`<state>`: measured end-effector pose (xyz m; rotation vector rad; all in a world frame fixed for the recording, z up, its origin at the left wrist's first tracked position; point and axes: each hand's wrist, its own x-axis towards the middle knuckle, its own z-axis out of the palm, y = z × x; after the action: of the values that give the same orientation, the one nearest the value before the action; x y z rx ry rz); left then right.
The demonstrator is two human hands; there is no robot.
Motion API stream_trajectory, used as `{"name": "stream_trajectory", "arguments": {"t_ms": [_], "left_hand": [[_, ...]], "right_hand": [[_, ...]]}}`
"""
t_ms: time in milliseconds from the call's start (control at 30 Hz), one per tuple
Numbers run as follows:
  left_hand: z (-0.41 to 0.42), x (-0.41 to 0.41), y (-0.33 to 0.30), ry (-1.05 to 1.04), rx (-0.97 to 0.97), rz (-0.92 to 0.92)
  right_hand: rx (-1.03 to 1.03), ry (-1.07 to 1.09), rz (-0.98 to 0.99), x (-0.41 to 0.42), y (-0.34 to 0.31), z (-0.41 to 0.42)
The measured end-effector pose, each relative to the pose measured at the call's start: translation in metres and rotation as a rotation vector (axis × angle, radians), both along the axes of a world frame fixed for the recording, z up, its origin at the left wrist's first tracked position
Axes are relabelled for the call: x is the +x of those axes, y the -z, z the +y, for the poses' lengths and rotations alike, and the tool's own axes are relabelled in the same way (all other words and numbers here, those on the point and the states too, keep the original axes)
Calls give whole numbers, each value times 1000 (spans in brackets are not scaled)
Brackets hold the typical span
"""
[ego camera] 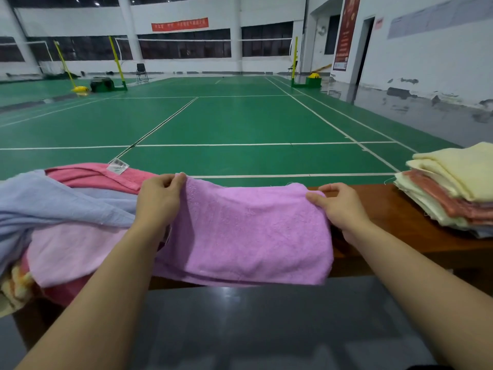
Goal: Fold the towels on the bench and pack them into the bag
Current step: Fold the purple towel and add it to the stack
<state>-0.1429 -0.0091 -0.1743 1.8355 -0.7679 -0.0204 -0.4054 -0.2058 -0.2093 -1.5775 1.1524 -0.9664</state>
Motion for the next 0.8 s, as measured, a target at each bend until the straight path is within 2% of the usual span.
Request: {"name": "stream_trajectory", "arguments": {"t_ms": [167,267,400,633,800], "left_hand": [[0,-1,-1,36,-242,322],[-4,-9,-9,95,-306,395],[-10,-23,-22,173,-472,429],[-17,-36,-37,213,-544,226],[-19,-41,-46,190,-498,-25]], "right_hand": [[54,13,-236,-11,-2,-9],[29,32,-307,-20,-11,-11],[-106,64,-390,-34,-28,-11],[-410,38,-493,-56,-57,-8],[-553,-44,-376,-68,-65,-2]]}}
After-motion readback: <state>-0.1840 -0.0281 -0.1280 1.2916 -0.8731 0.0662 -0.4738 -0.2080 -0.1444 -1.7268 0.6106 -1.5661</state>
